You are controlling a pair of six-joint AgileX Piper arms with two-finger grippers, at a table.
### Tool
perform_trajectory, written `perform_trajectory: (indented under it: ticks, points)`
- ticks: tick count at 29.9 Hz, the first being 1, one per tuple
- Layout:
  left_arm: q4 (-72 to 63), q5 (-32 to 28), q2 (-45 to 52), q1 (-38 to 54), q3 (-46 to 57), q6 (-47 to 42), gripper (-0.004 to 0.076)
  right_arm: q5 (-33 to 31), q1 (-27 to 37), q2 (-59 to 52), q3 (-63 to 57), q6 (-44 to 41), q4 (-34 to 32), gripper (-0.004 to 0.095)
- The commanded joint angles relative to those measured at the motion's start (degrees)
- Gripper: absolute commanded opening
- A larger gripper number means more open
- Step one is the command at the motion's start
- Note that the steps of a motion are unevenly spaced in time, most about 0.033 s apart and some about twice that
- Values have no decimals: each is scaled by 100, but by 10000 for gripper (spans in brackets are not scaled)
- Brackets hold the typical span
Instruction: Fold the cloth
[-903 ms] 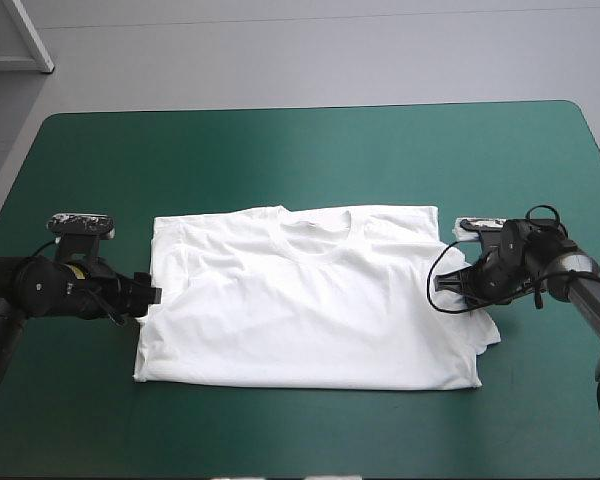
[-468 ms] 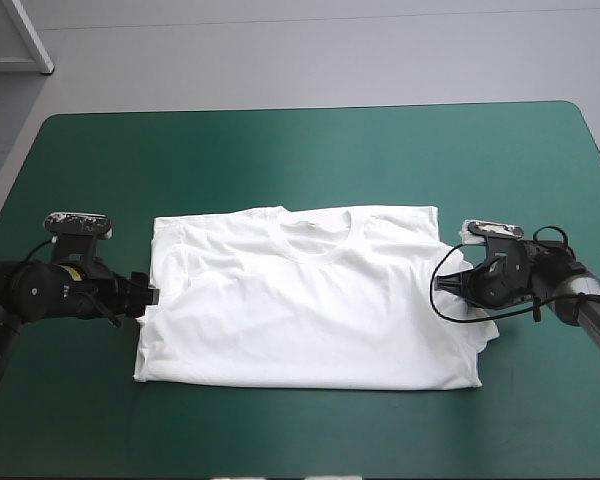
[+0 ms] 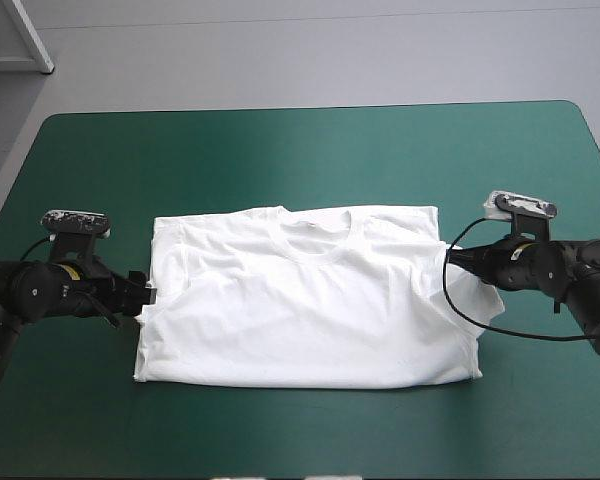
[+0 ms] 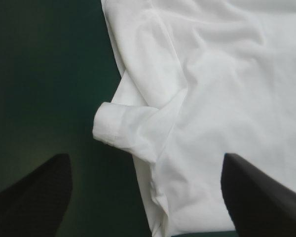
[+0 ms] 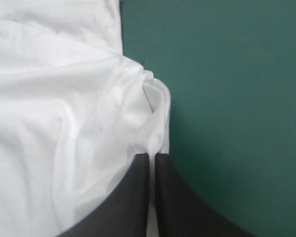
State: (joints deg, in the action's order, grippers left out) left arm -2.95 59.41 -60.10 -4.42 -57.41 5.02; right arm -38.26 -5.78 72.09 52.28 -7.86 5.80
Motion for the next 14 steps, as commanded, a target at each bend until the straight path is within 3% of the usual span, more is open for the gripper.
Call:
perform_trajectory:
  ticks: [1, 6, 14]
  points:
    - [-90, -270, 101, 1, -155, -18, 598, -201, -168, -301, 517, 45, 94, -6]
    - [-276, -308, 101, 1, -155, -18, 598, -266, -916, -227, 814, 544, 716, -5]
    - [-297, -243, 101, 1, -155, 5, 598, -24, -2289, 643, 838, 533, 719, -6]
